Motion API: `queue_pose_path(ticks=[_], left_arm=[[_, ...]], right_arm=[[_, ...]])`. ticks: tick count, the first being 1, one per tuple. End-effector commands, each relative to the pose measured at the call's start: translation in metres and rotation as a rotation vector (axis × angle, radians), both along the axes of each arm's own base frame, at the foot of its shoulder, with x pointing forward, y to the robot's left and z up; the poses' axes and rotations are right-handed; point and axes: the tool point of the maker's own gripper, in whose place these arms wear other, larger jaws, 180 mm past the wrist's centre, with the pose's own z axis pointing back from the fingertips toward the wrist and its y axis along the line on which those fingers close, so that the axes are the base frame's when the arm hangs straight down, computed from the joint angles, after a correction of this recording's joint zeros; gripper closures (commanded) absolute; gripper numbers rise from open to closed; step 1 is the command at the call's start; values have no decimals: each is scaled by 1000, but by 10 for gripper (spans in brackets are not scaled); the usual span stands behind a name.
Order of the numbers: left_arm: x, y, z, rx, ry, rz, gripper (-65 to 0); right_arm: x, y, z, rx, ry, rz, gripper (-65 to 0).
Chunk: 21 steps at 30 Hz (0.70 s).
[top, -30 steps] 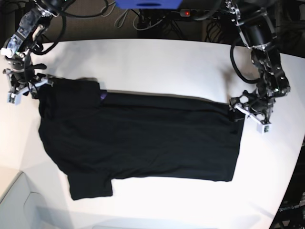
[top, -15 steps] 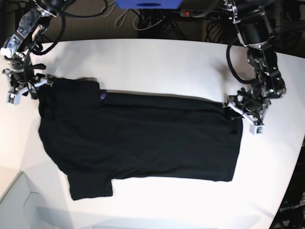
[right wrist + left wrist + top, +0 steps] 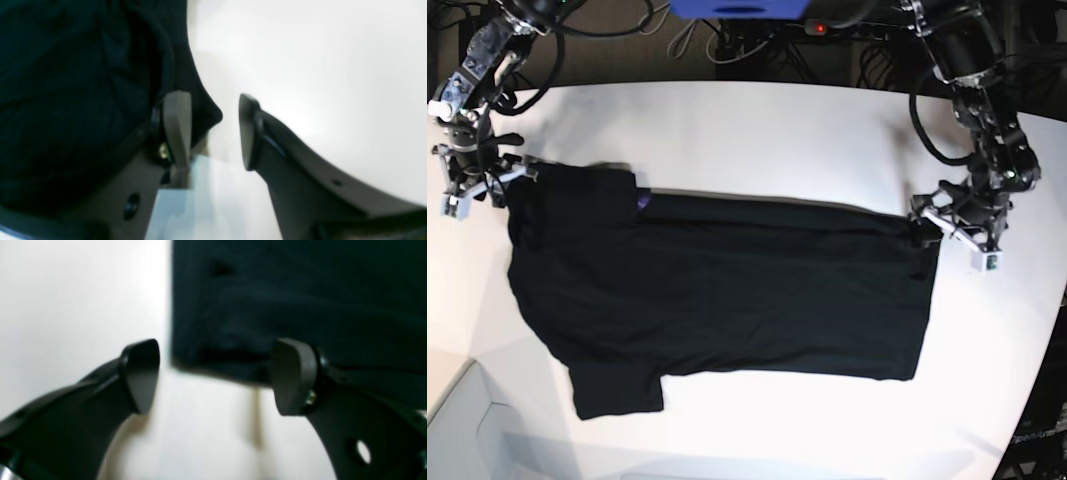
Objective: Layout the t-shirt on the table in an organized manner, then fold the t-shirt properly
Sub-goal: 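Regrasp the fold corners with both grippers and tug them outward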
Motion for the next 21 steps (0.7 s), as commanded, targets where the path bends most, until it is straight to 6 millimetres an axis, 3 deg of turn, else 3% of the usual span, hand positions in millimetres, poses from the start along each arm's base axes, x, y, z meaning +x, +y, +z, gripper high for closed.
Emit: queue_pose_path(ticks=[1,3,9,21], left_arm=[[10,13,17,2,-65,38,-495],[5,26,17,-7,-65,81,-495],[2,22,-5,-36,-6,69,-495],[12,16,-6,-49,-8,63,-495]], right_arm=[[9,-7,16,-26,-54,0,-240],[9,-7,16,-26,-54,0,-240],[9,-6,15,-23,-55,-1,-240],[9,-6,16,-24,-55,1,-240]])
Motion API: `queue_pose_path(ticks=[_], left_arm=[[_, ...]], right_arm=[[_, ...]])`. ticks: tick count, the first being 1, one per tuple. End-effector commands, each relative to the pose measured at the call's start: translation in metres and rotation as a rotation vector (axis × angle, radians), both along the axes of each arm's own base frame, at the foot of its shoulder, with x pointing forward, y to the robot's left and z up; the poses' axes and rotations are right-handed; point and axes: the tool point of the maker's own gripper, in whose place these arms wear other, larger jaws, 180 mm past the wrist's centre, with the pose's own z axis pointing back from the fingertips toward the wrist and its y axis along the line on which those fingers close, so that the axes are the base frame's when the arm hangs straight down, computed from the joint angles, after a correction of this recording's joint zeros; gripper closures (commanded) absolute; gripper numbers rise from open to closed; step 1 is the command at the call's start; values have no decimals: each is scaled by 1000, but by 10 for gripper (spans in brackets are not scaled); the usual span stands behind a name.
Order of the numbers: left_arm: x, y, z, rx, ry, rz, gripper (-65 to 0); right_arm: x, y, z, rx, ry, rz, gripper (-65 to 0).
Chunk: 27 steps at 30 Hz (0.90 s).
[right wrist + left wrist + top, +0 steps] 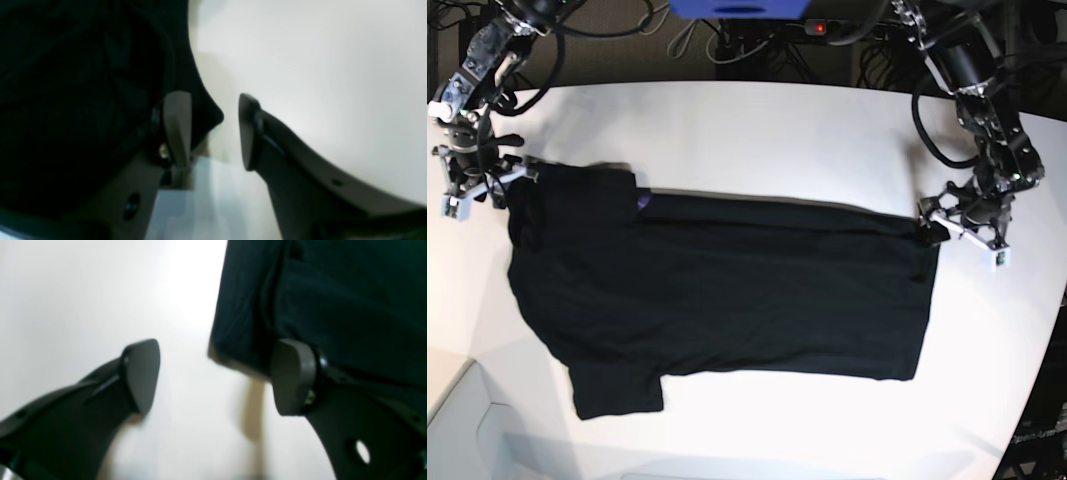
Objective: Layout the t-shirt on the table in an organized manner, then fold the t-shirt properly
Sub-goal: 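Regrasp the fold corners with both grippers and tug them outward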
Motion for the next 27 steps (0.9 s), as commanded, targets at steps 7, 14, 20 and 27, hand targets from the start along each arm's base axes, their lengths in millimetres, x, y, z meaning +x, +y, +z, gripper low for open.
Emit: queue_pose_path(ticks=[7,14,20,27], left_arm=[[9,2,-7,-34,9,7,-442],[14,-1,-8,-50,11,8,-235],[18,-13,-9,-39,18,-39,-208],[19,-17,-9,-12,31,-78,-8]], right_arm=[[9,-6,16,-24,-55,-1,-240],[10,-6,16,-24,-56,-1,-240],[10,-7,17,-26,-58,-1,-240],[8,-9,16,-27,-50,-7,-244]])
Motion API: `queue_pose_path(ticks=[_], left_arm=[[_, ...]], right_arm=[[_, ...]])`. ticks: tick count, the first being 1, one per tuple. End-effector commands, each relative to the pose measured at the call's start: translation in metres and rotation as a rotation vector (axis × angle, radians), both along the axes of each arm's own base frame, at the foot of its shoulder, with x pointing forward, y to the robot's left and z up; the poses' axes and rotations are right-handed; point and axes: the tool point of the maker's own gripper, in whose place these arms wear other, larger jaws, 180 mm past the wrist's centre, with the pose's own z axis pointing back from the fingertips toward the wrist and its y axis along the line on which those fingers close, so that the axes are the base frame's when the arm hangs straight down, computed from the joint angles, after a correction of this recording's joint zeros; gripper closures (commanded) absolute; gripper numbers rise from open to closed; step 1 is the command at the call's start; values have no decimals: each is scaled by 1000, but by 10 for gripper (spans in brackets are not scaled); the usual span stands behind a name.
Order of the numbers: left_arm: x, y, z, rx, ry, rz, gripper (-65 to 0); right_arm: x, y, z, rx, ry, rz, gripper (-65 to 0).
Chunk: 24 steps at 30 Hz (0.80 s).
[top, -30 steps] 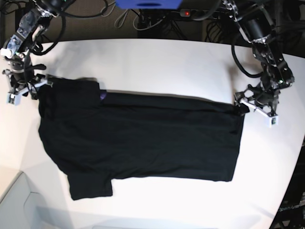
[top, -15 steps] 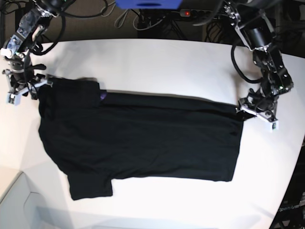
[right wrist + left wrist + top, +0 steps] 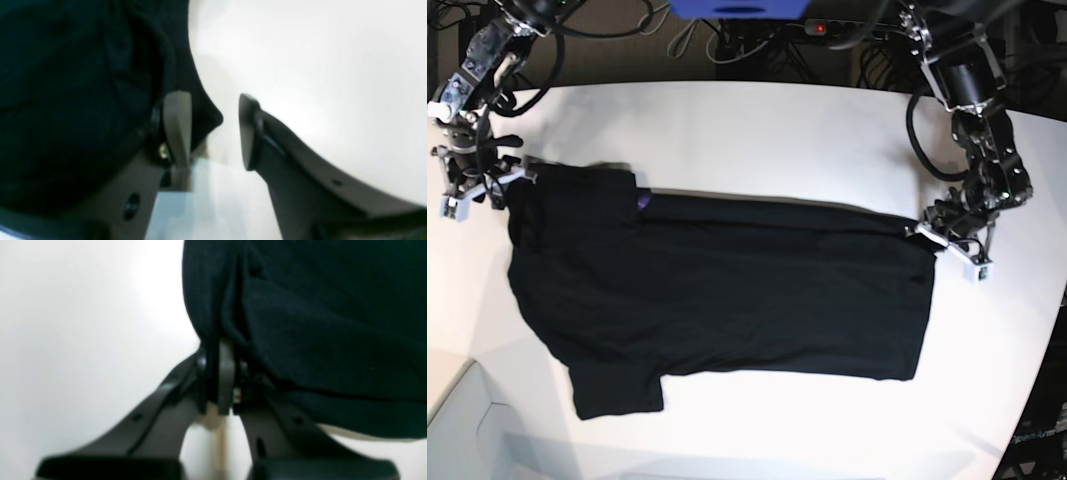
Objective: Layout the t-shirt on the table in an organized manner, then fold the t-shirt properly
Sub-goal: 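Regrasp the fold corners with both grippers and tug them outward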
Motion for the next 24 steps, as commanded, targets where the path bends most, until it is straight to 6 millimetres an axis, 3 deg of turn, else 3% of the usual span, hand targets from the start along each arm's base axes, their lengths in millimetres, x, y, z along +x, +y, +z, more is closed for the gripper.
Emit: queue_pose_path(ticks=[1,5,11,24], left_arm=[[0,5,2,22,14,-6,-10],[-1,4,1,21,15,-9,-2],[-2,7,2,27,14,-7,-2],[-2,6,1,25,16,-9,-2]], right_arm=[[6,-8,14,-26,-44,-4,-244],[5,-10,11,-23,-36,-7,-244],[-3,-18,-10,5,19,-14,-245],[-23,-7,9,25,-38,14,-329]])
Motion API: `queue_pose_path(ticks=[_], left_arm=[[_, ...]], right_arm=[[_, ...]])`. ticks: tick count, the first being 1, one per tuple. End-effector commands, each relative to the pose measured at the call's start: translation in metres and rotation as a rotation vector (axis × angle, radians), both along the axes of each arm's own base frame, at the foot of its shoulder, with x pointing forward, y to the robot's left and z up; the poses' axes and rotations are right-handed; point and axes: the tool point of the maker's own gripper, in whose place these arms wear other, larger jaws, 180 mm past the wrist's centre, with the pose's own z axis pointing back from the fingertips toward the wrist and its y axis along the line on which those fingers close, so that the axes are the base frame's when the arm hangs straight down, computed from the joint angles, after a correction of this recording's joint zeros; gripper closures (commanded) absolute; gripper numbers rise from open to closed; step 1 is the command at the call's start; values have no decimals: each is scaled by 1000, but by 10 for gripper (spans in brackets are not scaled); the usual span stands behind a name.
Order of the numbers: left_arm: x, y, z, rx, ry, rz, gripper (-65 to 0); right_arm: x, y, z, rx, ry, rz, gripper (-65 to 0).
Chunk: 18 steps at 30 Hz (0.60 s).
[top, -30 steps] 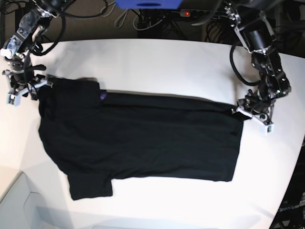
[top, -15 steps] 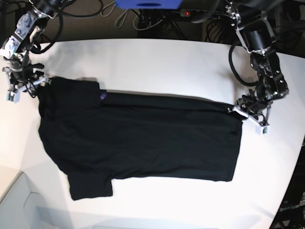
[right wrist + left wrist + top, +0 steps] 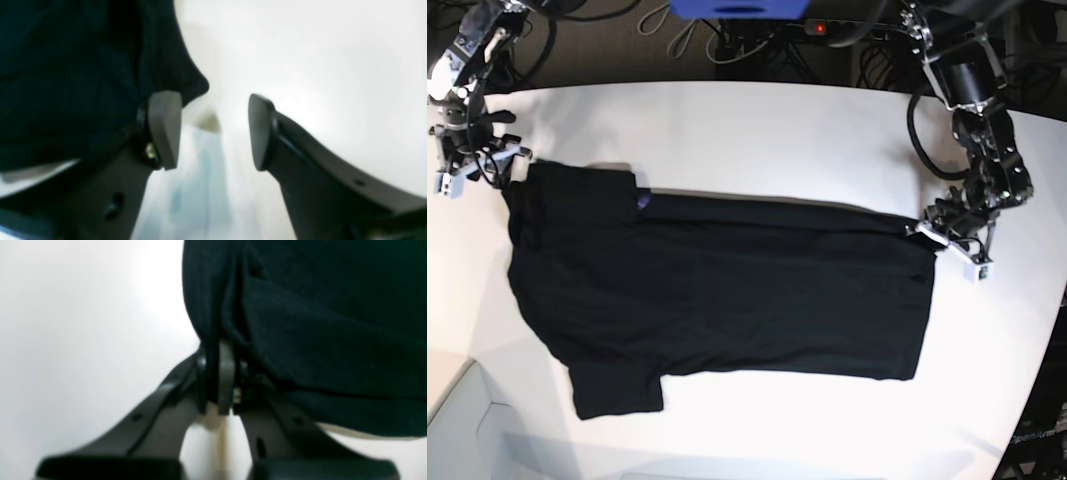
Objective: Layout the t-shirt on the table in an organized manner, then fold the t-shirt properly
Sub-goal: 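Regrasp the fold corners with both grippers and tug them outward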
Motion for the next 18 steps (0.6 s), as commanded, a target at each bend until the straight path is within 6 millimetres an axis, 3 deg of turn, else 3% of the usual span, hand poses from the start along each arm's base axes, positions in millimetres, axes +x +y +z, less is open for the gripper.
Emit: queue_pose_path(ticks=[1,10,18], left_arm=[[0,5,1,24,17,-8,-2],[1,3,2,21,14,-7,-2],[-1,7,1,23,17,0,-2]], right_arm=[[5,-4,13,-14,-46,1,-329],[20,18,10,10,-53,68,-330],[33,16,17,2,-76,76,-330]])
